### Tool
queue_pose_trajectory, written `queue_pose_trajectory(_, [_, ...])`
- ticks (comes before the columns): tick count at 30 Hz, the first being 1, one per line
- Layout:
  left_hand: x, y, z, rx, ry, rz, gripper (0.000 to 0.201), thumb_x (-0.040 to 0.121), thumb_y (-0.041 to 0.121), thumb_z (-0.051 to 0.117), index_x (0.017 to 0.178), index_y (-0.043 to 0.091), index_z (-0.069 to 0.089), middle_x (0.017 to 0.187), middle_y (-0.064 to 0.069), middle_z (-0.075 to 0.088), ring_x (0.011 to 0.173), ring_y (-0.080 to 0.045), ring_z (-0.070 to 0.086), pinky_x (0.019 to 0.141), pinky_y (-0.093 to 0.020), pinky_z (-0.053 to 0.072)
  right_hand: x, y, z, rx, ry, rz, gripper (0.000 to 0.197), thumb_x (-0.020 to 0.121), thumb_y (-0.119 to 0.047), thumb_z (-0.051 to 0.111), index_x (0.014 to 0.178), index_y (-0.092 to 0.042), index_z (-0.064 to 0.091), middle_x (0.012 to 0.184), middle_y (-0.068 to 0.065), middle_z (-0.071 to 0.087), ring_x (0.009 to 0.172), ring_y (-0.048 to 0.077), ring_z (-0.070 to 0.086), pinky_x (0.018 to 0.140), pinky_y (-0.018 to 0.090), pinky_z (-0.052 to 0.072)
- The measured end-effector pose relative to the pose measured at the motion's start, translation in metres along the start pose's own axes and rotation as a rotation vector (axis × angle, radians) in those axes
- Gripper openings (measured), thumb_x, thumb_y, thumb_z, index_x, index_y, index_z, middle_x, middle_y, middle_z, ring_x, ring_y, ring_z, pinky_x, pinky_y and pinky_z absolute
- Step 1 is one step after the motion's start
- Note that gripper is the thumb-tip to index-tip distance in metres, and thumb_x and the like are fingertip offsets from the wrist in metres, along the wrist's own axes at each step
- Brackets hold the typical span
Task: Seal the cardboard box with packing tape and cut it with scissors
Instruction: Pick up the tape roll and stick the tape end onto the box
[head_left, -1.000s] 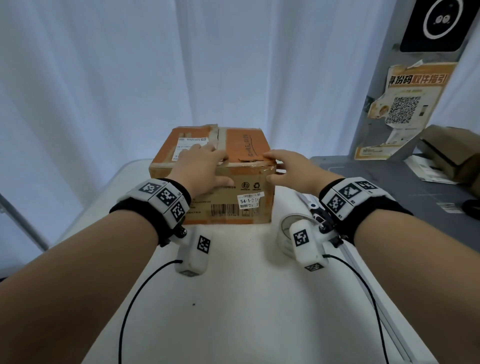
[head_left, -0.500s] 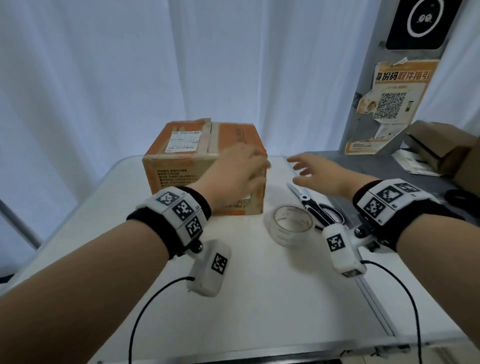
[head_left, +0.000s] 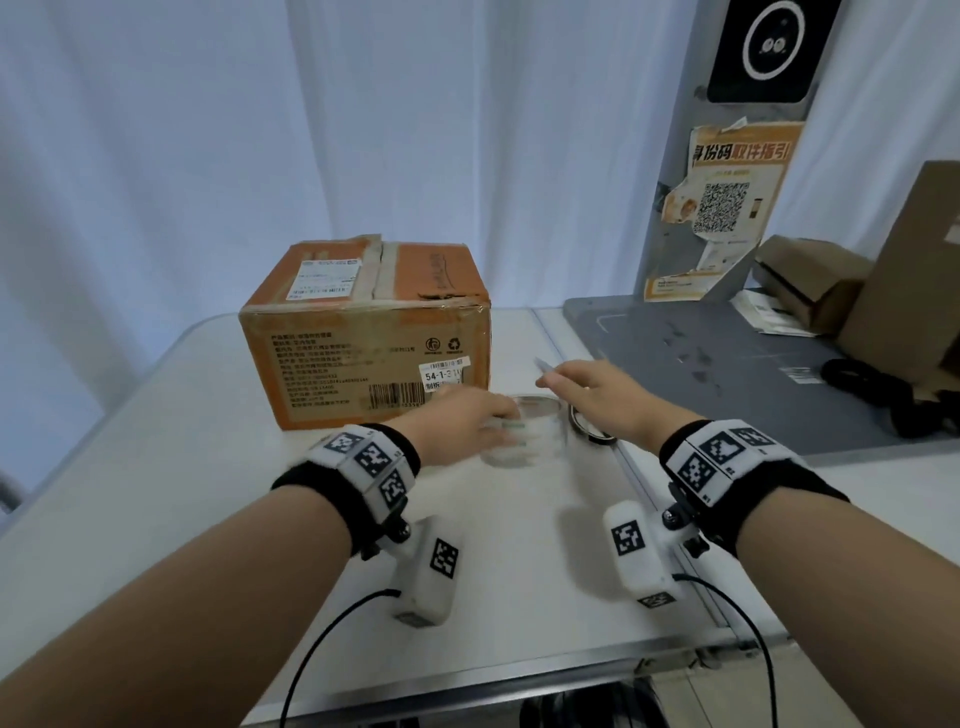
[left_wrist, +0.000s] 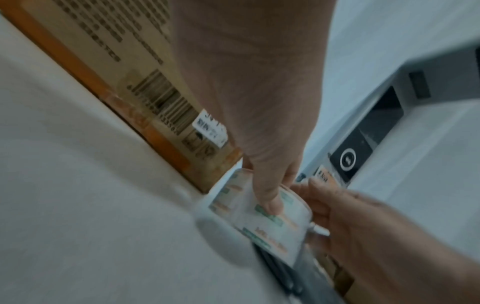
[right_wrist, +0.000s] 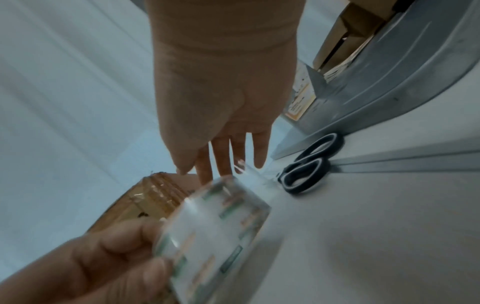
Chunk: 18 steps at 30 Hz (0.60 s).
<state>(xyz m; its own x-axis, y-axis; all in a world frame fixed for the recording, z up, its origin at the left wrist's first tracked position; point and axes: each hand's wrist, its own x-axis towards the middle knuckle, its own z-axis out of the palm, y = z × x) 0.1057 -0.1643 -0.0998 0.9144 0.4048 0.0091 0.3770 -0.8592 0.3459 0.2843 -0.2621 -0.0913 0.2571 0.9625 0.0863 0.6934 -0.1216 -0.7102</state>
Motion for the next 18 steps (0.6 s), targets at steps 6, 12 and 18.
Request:
queue_pose_trajectory(6, [-0.029, -0.010, -0.040, -0.481, 0.180, -0.068, 0.016, 0.093, 0.022, 0.058, 0.099, 0.008, 0.061, 0.103, -0.002, 0.066, 0.094, -0.018, 0.064, 0.085, -0.028, 0.051, 0.013, -0.030, 0.000, 0.439, 0.031, 0.051, 0.043, 0.093, -0.050, 0.044, 0.119, -0.018, 0.056, 0.114, -0.001, 0.062, 0.108, 0.015, 0.058, 0.098, 0.035, 0.047])
queue_pose_trajectory(12, [-0.040, -0.012, -0.054, -0.459, 0.208, -0.084, 0.014, 0.094, 0.021, 0.057, 0.101, 0.010, 0.062, 0.097, 0.002, 0.066, 0.085, -0.009, 0.059, 0.077, -0.018, 0.046, 0.013, -0.042, 0.007, 0.475, 0.081, 0.009, 0.026, 0.088, -0.028, 0.062, 0.102, -0.007, 0.066, 0.093, 0.004, 0.068, 0.090, 0.015, 0.064, 0.084, 0.028, 0.055])
queue_pose_trajectory(18, [-0.044, -0.011, -0.052, -0.525, 0.223, -0.114, 0.016, 0.094, 0.023, 0.057, 0.101, 0.009, 0.061, 0.107, -0.006, 0.069, 0.098, -0.020, 0.065, 0.091, -0.032, 0.049, 0.015, -0.050, 0.004, 0.419, 0.268, -0.034, 0.007, 0.086, -0.016, 0.064, 0.083, -0.010, 0.066, 0.084, 0.006, 0.067, 0.082, 0.019, 0.064, 0.080, 0.030, 0.056])
